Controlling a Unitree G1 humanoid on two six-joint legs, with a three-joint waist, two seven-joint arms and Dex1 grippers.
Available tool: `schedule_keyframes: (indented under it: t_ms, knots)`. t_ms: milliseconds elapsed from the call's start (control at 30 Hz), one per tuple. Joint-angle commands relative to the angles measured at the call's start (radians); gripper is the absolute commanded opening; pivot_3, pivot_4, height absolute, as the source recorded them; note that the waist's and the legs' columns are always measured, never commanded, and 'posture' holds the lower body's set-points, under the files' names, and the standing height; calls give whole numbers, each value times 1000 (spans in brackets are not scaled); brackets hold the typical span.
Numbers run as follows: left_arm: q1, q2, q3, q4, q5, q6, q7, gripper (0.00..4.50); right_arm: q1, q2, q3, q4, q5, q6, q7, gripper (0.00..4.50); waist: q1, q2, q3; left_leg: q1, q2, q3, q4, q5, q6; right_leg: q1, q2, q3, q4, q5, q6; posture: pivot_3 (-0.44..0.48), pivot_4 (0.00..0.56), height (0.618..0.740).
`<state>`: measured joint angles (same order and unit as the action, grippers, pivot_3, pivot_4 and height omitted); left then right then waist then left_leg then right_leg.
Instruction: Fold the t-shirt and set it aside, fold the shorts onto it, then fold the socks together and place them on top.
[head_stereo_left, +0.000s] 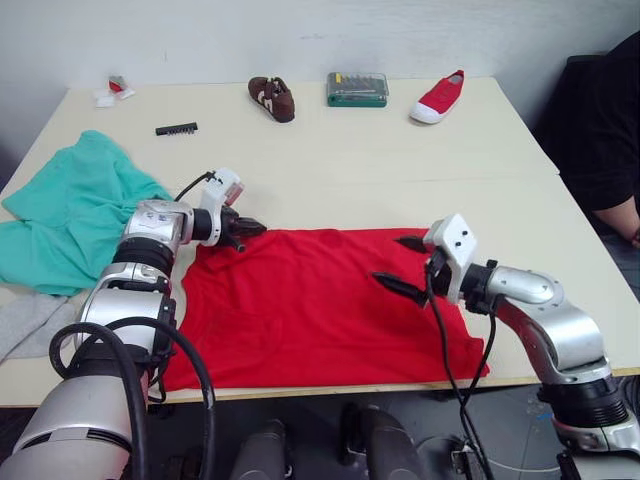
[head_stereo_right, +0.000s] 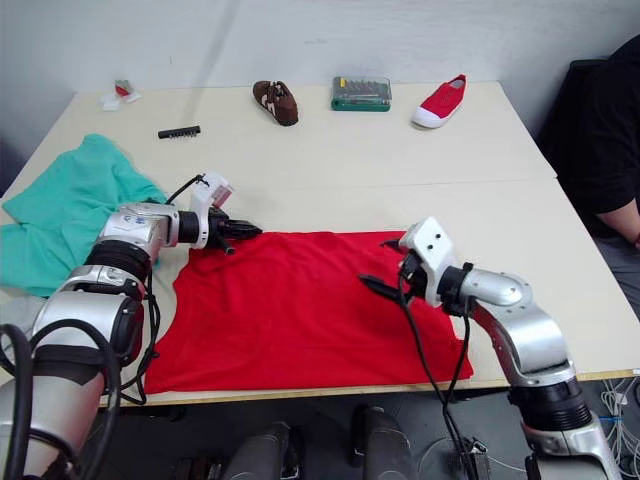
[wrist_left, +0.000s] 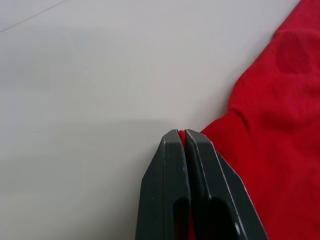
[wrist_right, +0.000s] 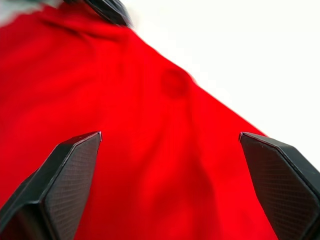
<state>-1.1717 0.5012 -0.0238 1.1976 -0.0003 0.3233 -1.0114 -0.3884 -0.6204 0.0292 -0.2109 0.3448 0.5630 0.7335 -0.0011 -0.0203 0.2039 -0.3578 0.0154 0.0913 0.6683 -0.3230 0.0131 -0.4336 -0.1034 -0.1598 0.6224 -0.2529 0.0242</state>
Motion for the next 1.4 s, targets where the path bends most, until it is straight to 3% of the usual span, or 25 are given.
schedule_keyframes:
  t_ms: [33, 300, 533, 633, 733, 900, 1000, 1233, 1400]
  knots:
    - [-39, 20, 15, -82, -20, -53, -56, 54, -65, -16, -46, 84, -39, -9, -45, 4500, 0, 0, 0, 0, 0, 0, 0, 0, 0, -1, 0, 0, 1, 0, 0, 0, 150, 740]
    - [52, 22, -23, -344, -11, -93, -117, 54, -213, -8, -46, 407, -140, 0, -133, 4500, -2, 0, 0, -4, 0, 3, 2, 1, 0, -6, 0, 2, 3, 1, -1, 0, 150, 740]
    - [122, 51, -37, -435, -13, -93, -121, 54, -301, 31, -81, 579, -129, 9, -136, 4500, -9, 0, 0, -8, 2, 4, 6, 2, -1, -10, 1, 3, 6, 2, -3, 0, 150, 740]
    - [135, 61, -38, -459, -19, -83, -130, 0, -318, 49, -102, 599, -97, 23, -117, 3912, -7, 0, 0, -12, 4, 3, 12, 2, -1, -11, 3, 2, 6, 4, -4, 0, 150, 740]
    - [144, 67, -43, -477, -20, -76, -134, 0, -326, 68, -120, 595, -67, 58, -105, 2904, -6, 0, 0, -12, 4, 4, 13, 2, -1, -11, 3, 3, 5, 6, -4, 0, 150, 740]
    - [151, 68, -44, -491, -23, -64, -132, 0, -320, 85, -114, 585, -65, 61, -98, 2904, -6, 0, 0, -12, 4, 4, 13, 2, -1, -11, 3, 3, 6, 6, -4, 0, 150, 740]
    - [167, 69, -48, -517, -29, -54, -139, 0, -342, 113, -161, 626, -41, 66, -135, 2381, -6, 0, 0, -13, 4, 4, 13, 2, 0, -11, 3, 3, 6, 7, -3, 0, 150, 740]
    - [207, 84, -51, -603, -53, -44, -181, 0, -330, 131, -167, 623, -59, 2, -141, 35, -7, 0, 0, -13, 4, 4, 13, 2, 0, -11, 3, 4, 5, 7, -3, 0, 150, 740]
    - [268, 105, -78, -699, -36, -71, -187, 0, -239, 105, -133, 517, -119, -203, -104, 35, -4, 0, 0, -13, 4, 4, 13, 2, 0, -11, 3, 4, 5, 7, -3, 0, 150, 740]
